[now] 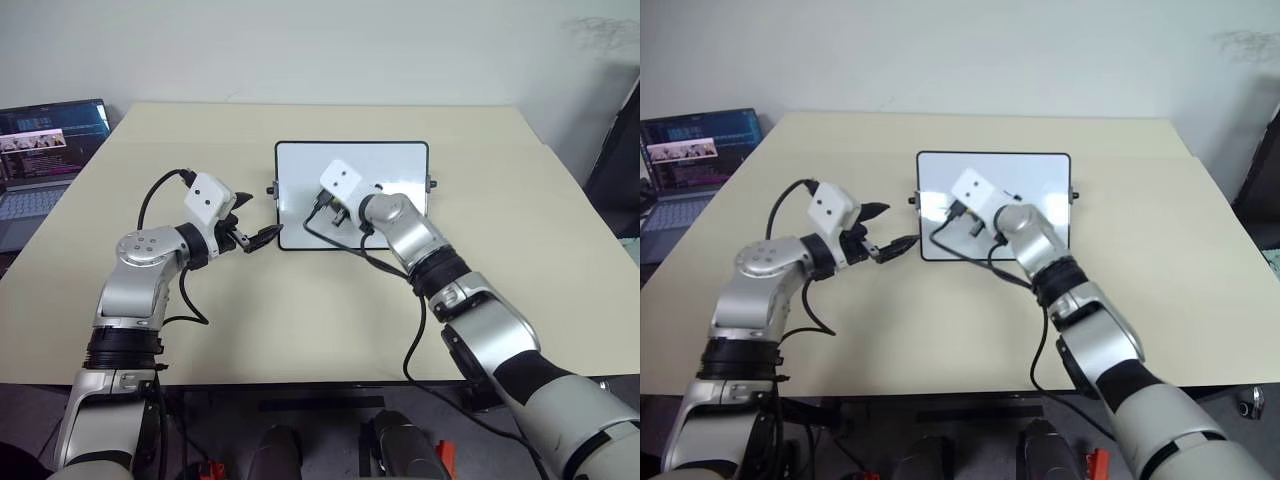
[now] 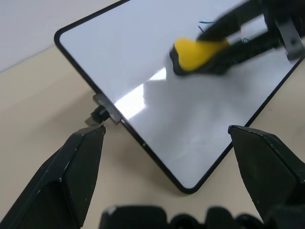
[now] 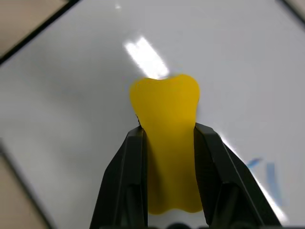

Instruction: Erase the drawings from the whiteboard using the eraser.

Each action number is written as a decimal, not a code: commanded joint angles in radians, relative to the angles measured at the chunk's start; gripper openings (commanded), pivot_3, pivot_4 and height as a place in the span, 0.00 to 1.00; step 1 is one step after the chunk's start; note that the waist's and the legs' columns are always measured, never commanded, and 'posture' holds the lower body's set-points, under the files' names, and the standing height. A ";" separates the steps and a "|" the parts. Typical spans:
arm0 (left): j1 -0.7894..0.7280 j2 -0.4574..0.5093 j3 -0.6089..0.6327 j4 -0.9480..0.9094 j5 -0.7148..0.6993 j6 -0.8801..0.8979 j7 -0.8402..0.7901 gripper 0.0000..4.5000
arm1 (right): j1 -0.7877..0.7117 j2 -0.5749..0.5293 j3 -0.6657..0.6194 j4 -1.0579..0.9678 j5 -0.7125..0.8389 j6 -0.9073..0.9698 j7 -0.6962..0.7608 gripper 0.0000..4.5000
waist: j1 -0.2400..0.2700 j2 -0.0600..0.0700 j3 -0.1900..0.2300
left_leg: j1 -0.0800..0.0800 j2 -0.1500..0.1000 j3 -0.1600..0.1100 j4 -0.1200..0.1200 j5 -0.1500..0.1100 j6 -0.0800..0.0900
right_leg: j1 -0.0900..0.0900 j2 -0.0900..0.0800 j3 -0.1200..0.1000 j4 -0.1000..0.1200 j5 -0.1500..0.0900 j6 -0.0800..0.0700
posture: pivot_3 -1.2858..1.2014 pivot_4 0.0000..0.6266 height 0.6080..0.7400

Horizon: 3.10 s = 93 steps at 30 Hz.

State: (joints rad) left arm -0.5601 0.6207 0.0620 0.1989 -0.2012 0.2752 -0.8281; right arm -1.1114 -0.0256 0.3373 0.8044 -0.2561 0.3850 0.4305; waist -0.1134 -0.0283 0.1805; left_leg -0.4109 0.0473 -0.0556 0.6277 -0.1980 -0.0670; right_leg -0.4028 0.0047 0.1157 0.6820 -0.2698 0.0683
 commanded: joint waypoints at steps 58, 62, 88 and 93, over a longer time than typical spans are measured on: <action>-0.080 -0.003 -0.020 -0.087 -0.087 0.073 -0.108 1.00 | 0.479 -0.643 -0.404 -0.964 0.450 0.257 0.340 0.22 | 0.030 0.001 0.004 | -0.020 -0.001 0.001 -0.002 -0.003 -0.003 | -0.017 -0.002 -0.001 -0.002 -0.002 -0.005 | 0.52 0.24 1.00; -0.089 -0.015 -0.024 -0.073 -0.082 0.064 -0.106 1.00 | 0.301 -0.486 -0.337 -0.901 0.446 0.423 0.211 0.22 | 0.023 0.001 0.004 | -0.020 -0.001 0.001 0.000 -0.003 -0.003 | -0.017 -0.002 -0.001 -0.001 -0.002 -0.005 | 0.52 0.24 1.00; -0.037 0.008 -0.003 -0.116 -0.088 0.073 -0.076 1.00 | -0.031 -0.210 -0.175 -0.209 0.170 0.196 -0.172 0.22 | 0.031 0.001 0.004 | -0.021 -0.002 0.000 0.000 -0.003 -0.003 | -0.017 -0.004 -0.003 0.000 -0.001 -0.006 | 0.52 0.24 1.00; -0.038 0.007 -0.003 -0.114 -0.088 0.074 -0.070 1.00 | 0.007 -0.142 -0.116 -0.210 0.148 0.219 -0.123 0.22 | 0.010 0.001 0.004 | -0.019 -0.001 0.000 0.000 -0.003 -0.003 | -0.017 -0.003 -0.002 0.001 -0.001 -0.006 | 0.52 0.24 1.00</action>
State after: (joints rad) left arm -0.5896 0.6164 0.0354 0.1248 -0.2751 0.3496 -0.9046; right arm -1.1226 -0.1905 0.1897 0.5909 -0.1000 0.5849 0.2791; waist -0.1032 -0.0269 0.1840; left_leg -0.4294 0.0467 -0.0557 0.6274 -0.2007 -0.0702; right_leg -0.4195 0.0026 0.1133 0.6834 -0.2709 0.0624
